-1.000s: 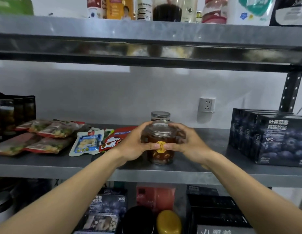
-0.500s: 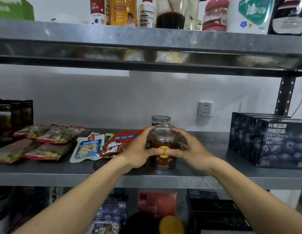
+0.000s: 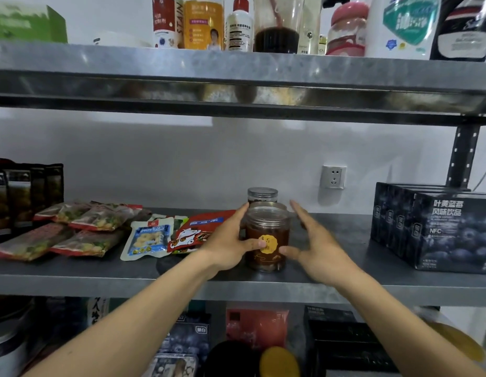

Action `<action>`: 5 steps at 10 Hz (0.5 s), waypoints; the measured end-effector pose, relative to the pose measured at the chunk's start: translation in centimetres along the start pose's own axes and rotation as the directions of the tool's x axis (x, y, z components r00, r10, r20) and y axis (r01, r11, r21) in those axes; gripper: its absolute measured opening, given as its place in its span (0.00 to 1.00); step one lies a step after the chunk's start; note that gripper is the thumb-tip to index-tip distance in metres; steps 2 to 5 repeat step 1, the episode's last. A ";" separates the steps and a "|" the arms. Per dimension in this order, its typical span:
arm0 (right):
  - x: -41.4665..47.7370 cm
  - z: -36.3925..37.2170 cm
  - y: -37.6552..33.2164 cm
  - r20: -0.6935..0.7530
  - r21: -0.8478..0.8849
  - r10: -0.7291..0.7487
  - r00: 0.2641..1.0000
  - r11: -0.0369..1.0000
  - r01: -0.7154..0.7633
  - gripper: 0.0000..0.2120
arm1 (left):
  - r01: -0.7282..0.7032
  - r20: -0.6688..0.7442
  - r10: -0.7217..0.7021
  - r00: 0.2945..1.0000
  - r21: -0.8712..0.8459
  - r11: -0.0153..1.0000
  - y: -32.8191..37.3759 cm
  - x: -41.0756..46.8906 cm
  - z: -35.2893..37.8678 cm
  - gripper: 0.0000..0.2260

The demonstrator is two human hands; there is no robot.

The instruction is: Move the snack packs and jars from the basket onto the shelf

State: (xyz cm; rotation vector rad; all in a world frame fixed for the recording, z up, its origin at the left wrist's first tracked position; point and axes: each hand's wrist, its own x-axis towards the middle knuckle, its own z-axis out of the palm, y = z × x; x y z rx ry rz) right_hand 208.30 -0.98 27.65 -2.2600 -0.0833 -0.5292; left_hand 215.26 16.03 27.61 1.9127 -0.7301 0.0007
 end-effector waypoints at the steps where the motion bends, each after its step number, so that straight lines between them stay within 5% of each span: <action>1: -3.5 -1.8 -1.6 -0.416 0.176 -0.094 0.905 0.967 0.182 0.31 | -0.016 -0.060 0.022 0.998 0.105 0.994 0.5 0.0 -0.2 0.34; 5: -3.5 -1.8 -1.6 -0.416 0.176 -0.094 0.905 0.967 0.182 0.31 | -0.016 -0.060 0.022 0.998 0.105 0.994 0.5 0.0 -0.2 0.34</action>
